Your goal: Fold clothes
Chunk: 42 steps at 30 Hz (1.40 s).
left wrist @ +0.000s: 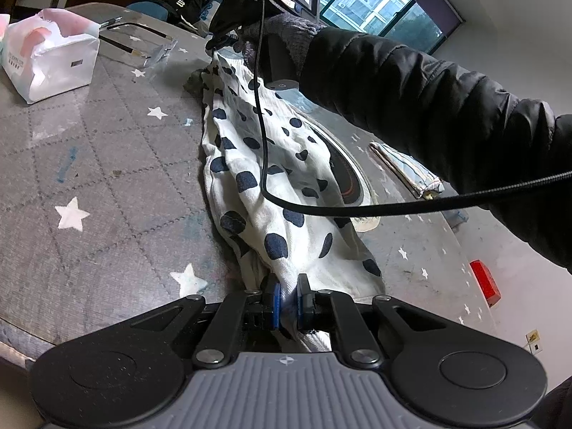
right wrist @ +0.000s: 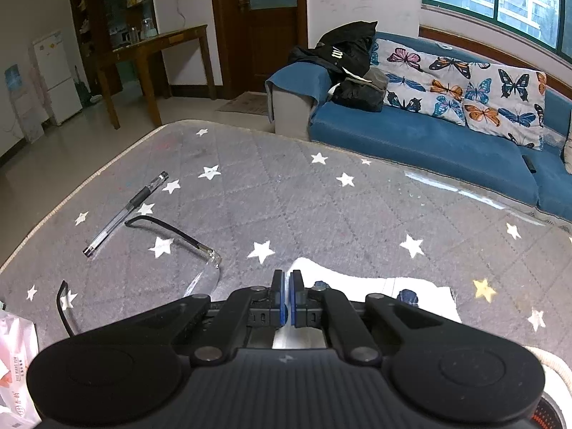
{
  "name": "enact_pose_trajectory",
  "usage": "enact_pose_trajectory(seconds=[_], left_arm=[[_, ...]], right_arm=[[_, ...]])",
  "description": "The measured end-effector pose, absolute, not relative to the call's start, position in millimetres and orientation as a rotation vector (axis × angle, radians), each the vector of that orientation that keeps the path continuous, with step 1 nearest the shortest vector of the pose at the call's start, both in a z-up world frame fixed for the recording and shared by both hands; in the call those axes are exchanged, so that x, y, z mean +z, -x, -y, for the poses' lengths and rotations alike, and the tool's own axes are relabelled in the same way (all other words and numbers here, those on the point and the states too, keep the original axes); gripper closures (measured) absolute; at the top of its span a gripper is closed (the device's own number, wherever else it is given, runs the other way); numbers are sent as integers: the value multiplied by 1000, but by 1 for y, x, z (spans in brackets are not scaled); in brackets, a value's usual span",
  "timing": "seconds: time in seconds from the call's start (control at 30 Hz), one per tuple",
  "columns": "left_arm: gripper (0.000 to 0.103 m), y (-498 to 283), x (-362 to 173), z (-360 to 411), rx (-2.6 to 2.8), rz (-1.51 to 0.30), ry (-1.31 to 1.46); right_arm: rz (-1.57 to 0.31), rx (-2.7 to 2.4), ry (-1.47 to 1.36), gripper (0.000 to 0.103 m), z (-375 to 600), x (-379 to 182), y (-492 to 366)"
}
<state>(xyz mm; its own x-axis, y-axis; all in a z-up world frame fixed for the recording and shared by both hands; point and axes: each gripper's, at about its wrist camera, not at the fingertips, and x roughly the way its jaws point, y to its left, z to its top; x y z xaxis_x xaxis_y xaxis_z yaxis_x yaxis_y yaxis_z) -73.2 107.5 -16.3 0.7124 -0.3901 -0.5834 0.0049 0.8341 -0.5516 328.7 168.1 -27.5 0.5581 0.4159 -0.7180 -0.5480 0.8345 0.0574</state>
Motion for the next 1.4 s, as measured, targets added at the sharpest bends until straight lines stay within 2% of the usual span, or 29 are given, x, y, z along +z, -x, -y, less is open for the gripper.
enact_pose_trajectory(seconds=[1.4], left_arm=[[93, 66, -12, -93, -167, -824, 407]], right_arm=[[-796, 567, 177, 101, -167, -29, -330]])
